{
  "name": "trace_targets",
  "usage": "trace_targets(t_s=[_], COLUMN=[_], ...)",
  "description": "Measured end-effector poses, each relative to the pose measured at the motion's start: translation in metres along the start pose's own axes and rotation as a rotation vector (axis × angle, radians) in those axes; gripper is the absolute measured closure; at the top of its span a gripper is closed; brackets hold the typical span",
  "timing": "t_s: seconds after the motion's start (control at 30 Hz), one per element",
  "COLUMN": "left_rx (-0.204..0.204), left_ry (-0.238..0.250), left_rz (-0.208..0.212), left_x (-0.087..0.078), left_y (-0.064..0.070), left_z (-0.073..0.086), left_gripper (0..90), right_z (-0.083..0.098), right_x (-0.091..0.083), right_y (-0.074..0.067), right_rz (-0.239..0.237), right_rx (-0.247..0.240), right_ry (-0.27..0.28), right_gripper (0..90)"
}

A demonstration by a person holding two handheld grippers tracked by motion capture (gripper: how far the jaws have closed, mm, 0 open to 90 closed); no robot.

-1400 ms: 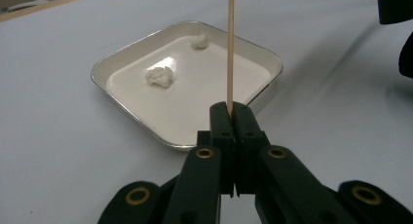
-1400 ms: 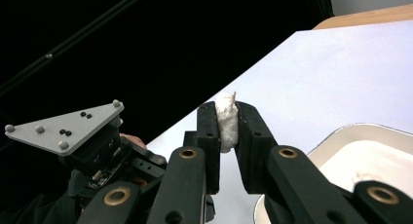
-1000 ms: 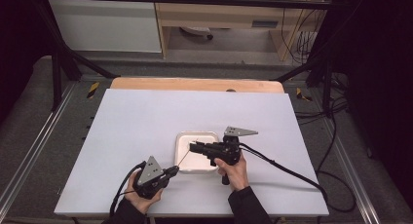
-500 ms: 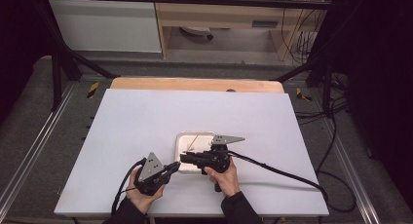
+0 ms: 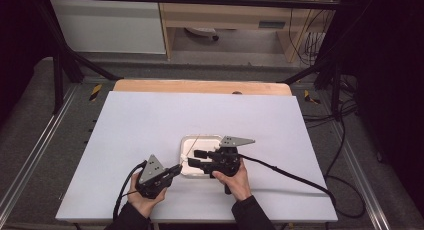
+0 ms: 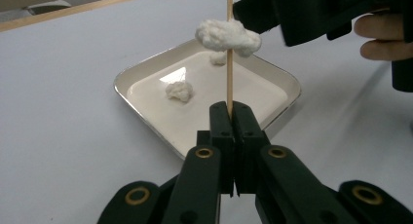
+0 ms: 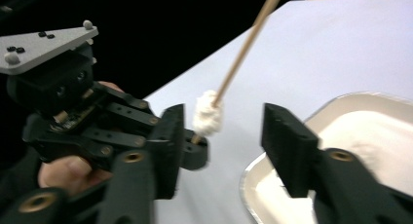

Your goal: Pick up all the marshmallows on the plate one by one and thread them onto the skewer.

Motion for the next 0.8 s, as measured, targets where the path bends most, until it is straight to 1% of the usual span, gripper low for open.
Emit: trace_targets(t_s=[0.03, 0.07, 0.1, 0.17, 0.2, 0.3, 0.4, 0.53, 0.67, 0.8], left_rx=[0.013, 0.012, 0.001, 0.0, -0.005, -0.003, -0.003, -0.006, -0.018, -0.023], left_ry=[0.008, 0.008, -0.007, -0.016, -0.019, -0.034, -0.042, -0.049, -0.055, -0.058], left_rz=[0.002, 0.005, -0.001, -0.001, 0.0, -0.003, -0.007, -0.012, -0.016, -0.016], left_x=[0.0, -0.001, -0.003, -0.004, -0.005, -0.007, -0.009, -0.014, -0.017, -0.019], left_y=[-0.002, -0.002, -0.003, -0.005, -0.006, -0.009, -0.012, -0.018, -0.023, -0.027], left_z=[-0.001, 0.0, 0.002, 0.003, 0.004, 0.007, 0.009, 0.01, 0.011, 0.011], left_gripper=[88.9, 88.9, 88.9, 88.9, 88.9, 88.9, 88.9, 88.9, 88.9, 88.9], right_z=[0.0, 0.0, 0.0, 0.002, 0.003, 0.006, 0.009, 0.012, 0.011, 0.007], right_x=[-0.003, -0.003, -0.004, -0.006, -0.007, -0.009, -0.01, -0.011, -0.01, -0.008], right_y=[0.004, 0.004, 0.007, 0.014, 0.018, 0.027, 0.035, 0.043, 0.049, 0.057], right_rz=[0.037, 0.037, 0.054, 0.095, 0.11, 0.143, 0.172, 0.206, 0.235, 0.277], right_rx=[-0.033, -0.033, -0.049, -0.09, -0.101, -0.142, -0.165, -0.2, -0.197, -0.187], right_ry=[-0.021, -0.021, -0.033, -0.065, -0.08, -0.138, -0.182, -0.218, -0.234, -0.232], right_gripper=[34.4, 34.4, 30.7, 23.4, 20.1, 12.5, 9.1, 7.7, 7.0, 4.5])
Point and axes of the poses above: each handheld gripper's, and its own axes: x roughly forward along the jaws, z roughly out of its underside, y roughly to its right, the point moved 9 cm from there along x, roughly forward along the jaws, and after that the axes turned 9 degrees about y, right-handed, at the moved point
